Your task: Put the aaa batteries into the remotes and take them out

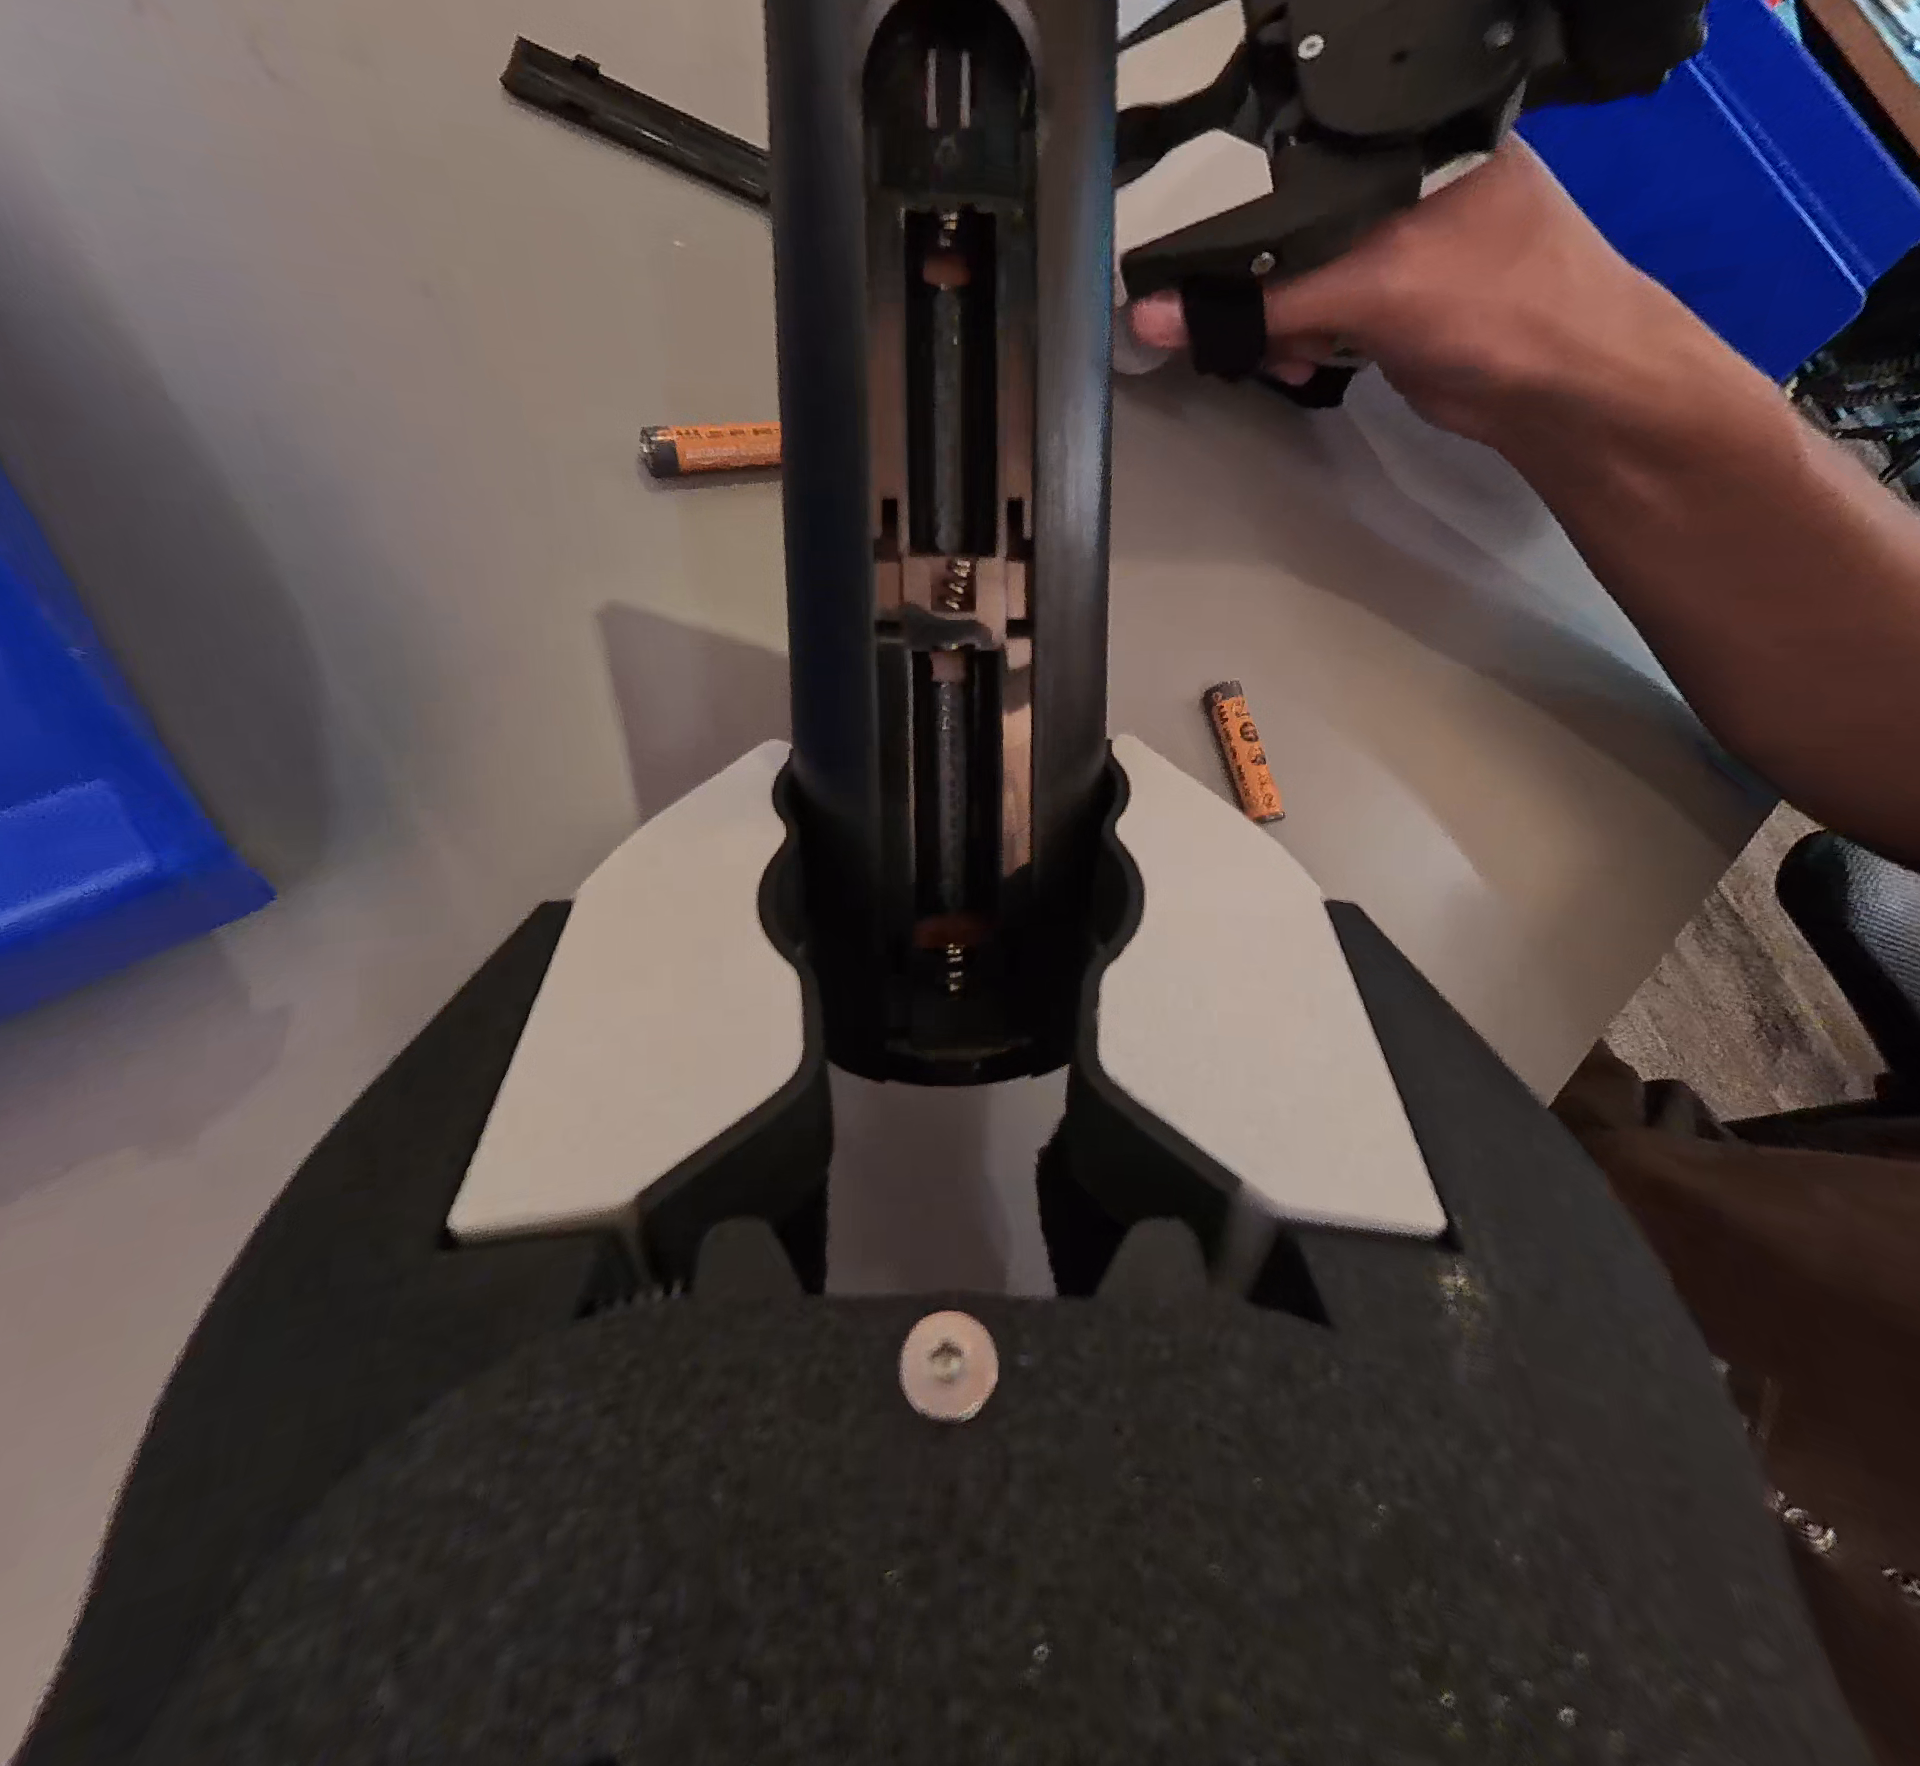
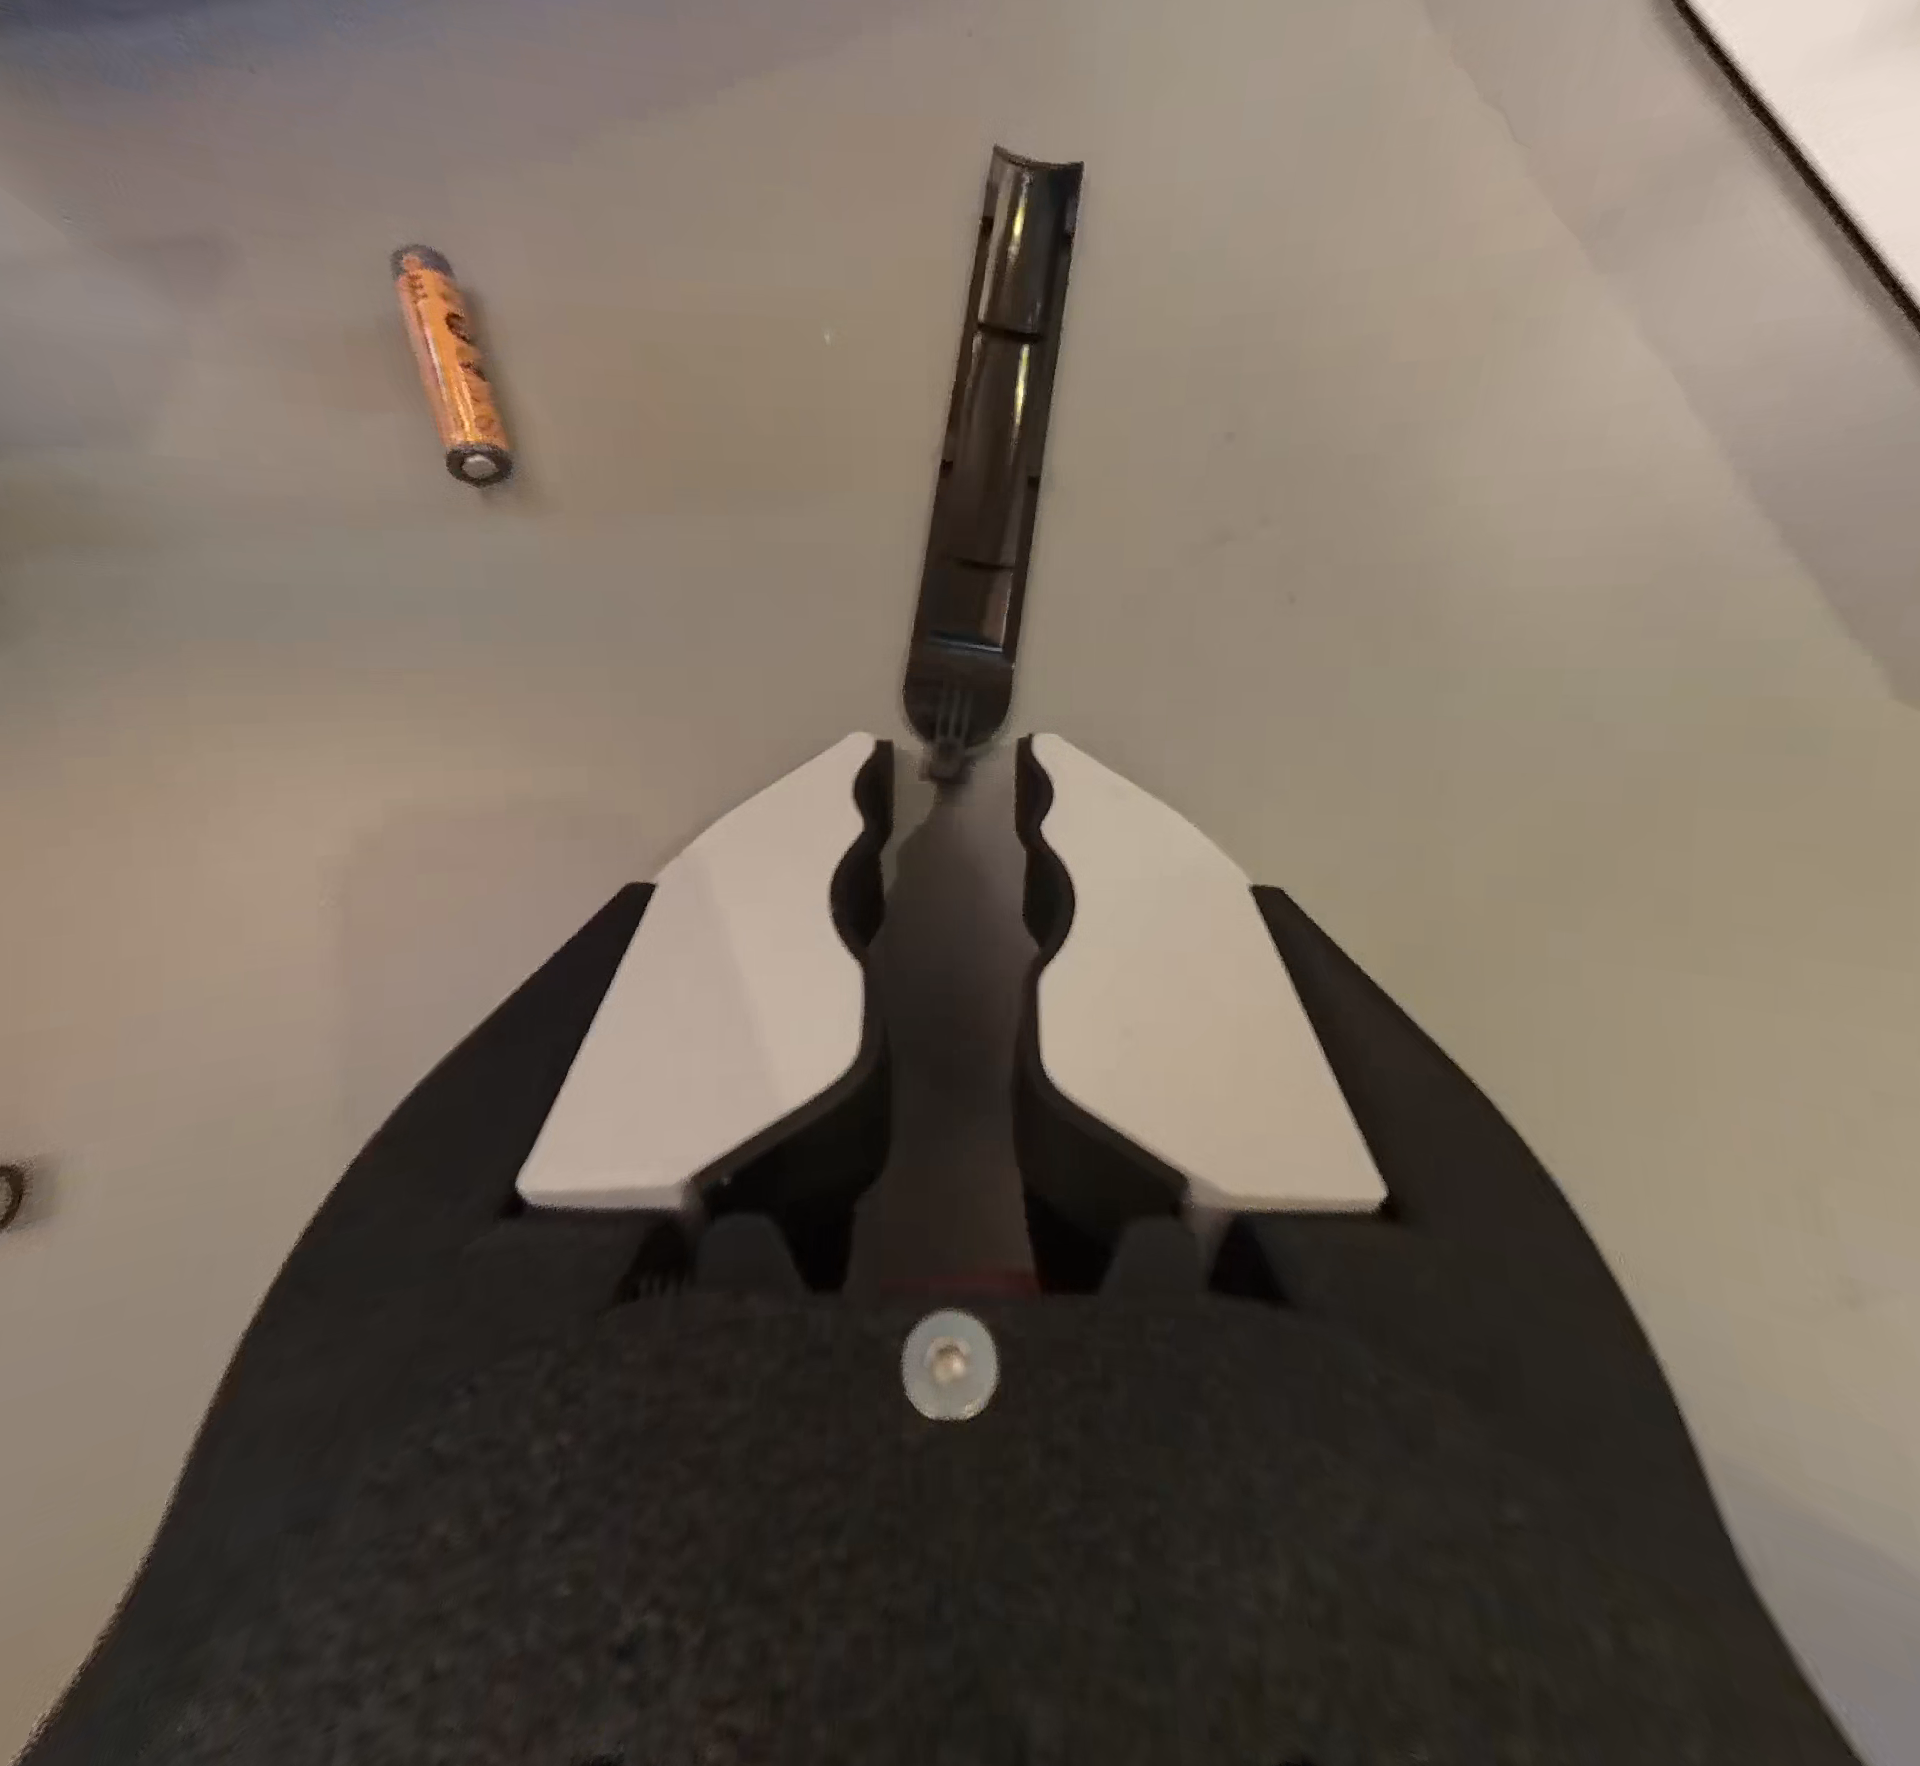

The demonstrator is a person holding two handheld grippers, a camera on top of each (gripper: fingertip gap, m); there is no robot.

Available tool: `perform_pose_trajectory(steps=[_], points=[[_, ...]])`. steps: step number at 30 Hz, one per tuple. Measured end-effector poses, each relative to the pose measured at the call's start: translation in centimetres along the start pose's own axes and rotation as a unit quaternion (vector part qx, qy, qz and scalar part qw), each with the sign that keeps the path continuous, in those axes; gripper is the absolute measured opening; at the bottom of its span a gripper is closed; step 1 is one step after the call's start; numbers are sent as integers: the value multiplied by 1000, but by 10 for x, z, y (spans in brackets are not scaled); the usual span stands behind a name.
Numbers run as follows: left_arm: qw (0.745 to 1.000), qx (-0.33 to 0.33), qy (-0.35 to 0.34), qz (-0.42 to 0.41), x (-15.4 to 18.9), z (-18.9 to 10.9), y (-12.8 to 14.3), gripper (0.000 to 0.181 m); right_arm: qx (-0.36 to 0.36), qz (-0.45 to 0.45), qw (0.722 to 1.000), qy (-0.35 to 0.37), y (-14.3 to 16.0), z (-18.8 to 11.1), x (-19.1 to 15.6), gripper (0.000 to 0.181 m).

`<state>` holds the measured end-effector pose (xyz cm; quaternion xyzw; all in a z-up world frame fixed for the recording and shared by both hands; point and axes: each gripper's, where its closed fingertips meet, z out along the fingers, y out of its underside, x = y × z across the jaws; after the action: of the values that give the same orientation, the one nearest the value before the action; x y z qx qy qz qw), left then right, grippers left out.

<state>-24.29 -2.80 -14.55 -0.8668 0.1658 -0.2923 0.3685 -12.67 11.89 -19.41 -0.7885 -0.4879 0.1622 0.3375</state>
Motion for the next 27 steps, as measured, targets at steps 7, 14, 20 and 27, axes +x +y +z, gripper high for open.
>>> perform_pose_trajectory(steps=[7, 14, 20, 27], points=[[1000, -5, 15, 18, 2, 2, -6, 52, -12, 17, 1000, -14, 1, -8, 1, 5], [999, -16, 39, 24, 6, 13, -4, 52, -109, -44, 992, 43, 18, -117, 21, 5], [997, -32, 59, 39, 17, 22, -2, 52, -340, -163, 924, 67, 56, -201, 49, 5], [996, -30, 67, 50, 27, 21, -3, 52, -603, -182, 777, -9, 87, -264, 58, 5]])
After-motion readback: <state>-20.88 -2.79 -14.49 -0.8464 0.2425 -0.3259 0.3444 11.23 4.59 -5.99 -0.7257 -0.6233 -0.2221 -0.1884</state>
